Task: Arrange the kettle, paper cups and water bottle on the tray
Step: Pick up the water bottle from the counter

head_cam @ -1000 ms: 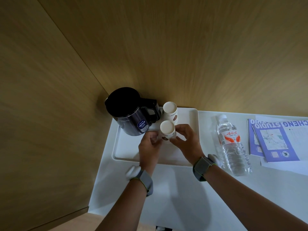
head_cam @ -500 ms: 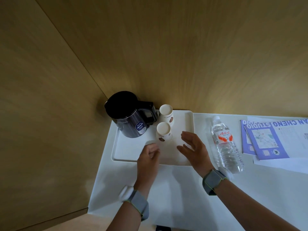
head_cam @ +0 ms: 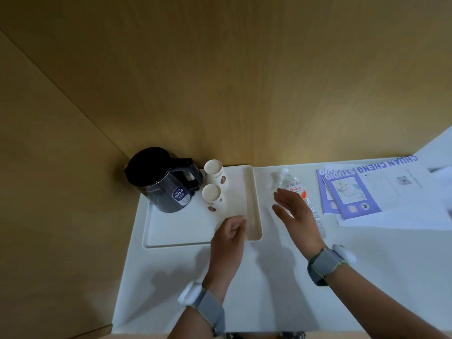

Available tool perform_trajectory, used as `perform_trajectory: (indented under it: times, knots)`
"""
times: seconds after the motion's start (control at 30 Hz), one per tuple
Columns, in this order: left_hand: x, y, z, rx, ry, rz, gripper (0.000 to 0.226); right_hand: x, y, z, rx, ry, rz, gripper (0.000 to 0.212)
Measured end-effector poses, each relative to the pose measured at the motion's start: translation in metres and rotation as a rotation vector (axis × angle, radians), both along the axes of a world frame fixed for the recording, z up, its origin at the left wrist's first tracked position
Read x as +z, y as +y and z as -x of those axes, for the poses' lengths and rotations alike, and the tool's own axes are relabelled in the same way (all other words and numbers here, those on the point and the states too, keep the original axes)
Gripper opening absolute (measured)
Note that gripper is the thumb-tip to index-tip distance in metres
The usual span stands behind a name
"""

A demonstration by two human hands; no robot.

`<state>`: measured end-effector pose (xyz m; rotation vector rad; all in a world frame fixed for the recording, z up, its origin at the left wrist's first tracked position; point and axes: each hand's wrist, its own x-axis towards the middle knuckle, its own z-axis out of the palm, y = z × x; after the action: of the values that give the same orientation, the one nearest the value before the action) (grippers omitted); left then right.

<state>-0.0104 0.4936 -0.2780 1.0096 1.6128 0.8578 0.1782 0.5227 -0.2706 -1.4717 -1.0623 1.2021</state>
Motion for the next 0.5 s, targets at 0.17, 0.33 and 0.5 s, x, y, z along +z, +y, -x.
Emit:
perform_trajectory:
  times: [0.17, 0.33, 0.5]
  knots:
    - [0.009, 0.014, -0.036, -0.085, -0.008, -0.013, 0.012, 0.013, 0.005, -0.04, -0.092, 0.011, -0.013, 0.033]
    - [0.013, 0.027, -0.067, -0.215, 0.075, -0.002, 0.02, 0.015, 0.009, -0.072, -0.149, -0.054, 0.025, 0.033]
    - [0.014, 0.044, -0.093, -0.276, 0.135, 0.058, 0.037, 0.01, 0.012, -0.088, -0.134, -0.054, 0.134, 0.039]
